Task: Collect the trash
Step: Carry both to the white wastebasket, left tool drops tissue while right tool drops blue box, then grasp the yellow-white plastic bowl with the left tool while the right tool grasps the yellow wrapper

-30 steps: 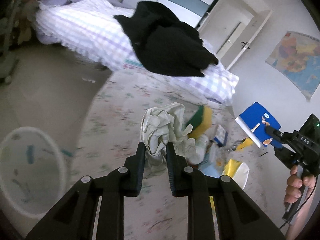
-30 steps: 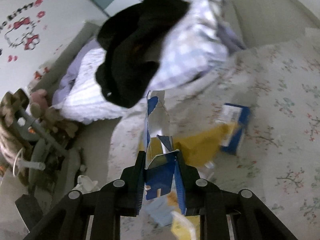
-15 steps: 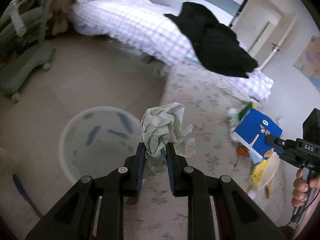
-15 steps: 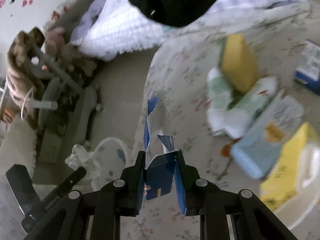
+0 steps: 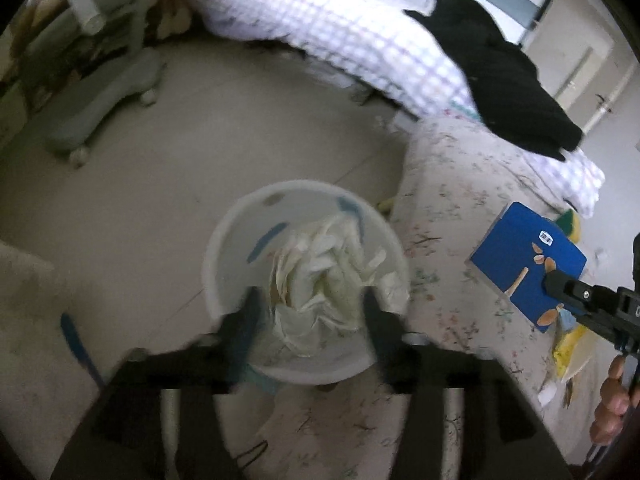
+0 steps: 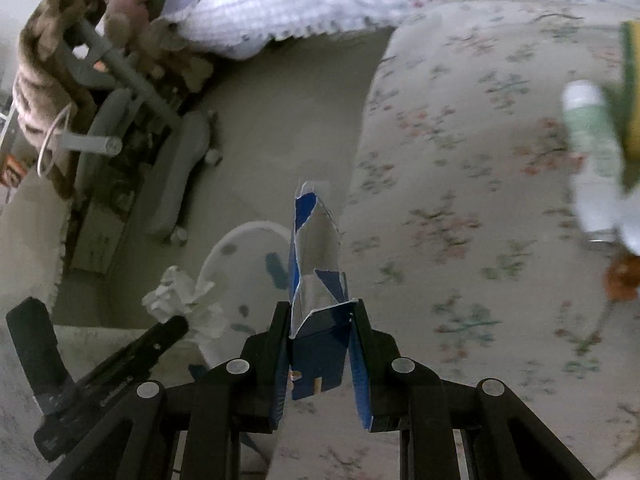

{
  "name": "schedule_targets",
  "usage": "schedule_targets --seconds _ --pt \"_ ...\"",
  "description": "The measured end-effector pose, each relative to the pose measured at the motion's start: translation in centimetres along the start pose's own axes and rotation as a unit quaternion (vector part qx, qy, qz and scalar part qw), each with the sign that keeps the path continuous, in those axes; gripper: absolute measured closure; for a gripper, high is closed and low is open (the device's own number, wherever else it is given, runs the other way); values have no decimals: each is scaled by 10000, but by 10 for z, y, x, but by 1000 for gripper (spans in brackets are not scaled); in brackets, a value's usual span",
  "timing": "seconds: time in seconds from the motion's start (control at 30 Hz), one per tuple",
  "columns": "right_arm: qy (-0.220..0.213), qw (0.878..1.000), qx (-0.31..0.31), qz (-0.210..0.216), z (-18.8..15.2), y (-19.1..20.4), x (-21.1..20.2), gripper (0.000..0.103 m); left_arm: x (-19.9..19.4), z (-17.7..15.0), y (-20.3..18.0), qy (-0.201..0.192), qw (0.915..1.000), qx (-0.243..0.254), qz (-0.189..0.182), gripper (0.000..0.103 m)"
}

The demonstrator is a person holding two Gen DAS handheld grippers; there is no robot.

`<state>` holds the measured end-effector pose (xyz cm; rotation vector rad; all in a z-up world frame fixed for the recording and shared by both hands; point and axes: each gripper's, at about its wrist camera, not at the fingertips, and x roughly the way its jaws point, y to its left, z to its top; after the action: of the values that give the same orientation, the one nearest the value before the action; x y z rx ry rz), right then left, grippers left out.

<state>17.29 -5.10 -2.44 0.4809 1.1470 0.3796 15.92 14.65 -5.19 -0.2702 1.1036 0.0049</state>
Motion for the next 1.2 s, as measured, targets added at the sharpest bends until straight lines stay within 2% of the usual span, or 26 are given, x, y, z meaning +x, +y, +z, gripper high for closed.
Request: schedule_targets --seconds 0.03,0.1,0.23,0.5,0.67,0.8,0.83,0.9,1.07,1.2 --pt "24 10000 -28 10 0 3 4 79 -2 -1 4 -16 10000 -20 49 27" --pt "91 9999 -110 34 -1 12 15 79 -7 -3 13 -81 9998 -4 195 26" --pt "214 9994 -261 28 -4 28 33 79 -18 -8 29 -150 9989 5 434 17" --pt "416 9976 -551 -79 -12 58 66 79 -34 -16 61 -237 9971 -168 703 12" --pt "441 9963 -713 -213 -17 67 76 78 -36 -19 65 -249 9966 -98 785 12" --pt "356 9964 -720 -264 -15 67 79 68 -37 -21 63 -251 9966 -38 780 12" --pt "348 9968 -669 -270 -15 66 79 53 -38 -22 61 -256 9968 -5 761 12" --pt "272 9974 -593 -301 -15 62 74 43 -39 -23 57 -261 9969 64 735 12" --pt "158 9961 -690 -520 -17 57 52 43 -42 -25 44 -260 9975 178 633 12" --pt "-9 9931 -806 -846 -22 46 24 38 -43 -26 28 -233 9980 292 507 12"
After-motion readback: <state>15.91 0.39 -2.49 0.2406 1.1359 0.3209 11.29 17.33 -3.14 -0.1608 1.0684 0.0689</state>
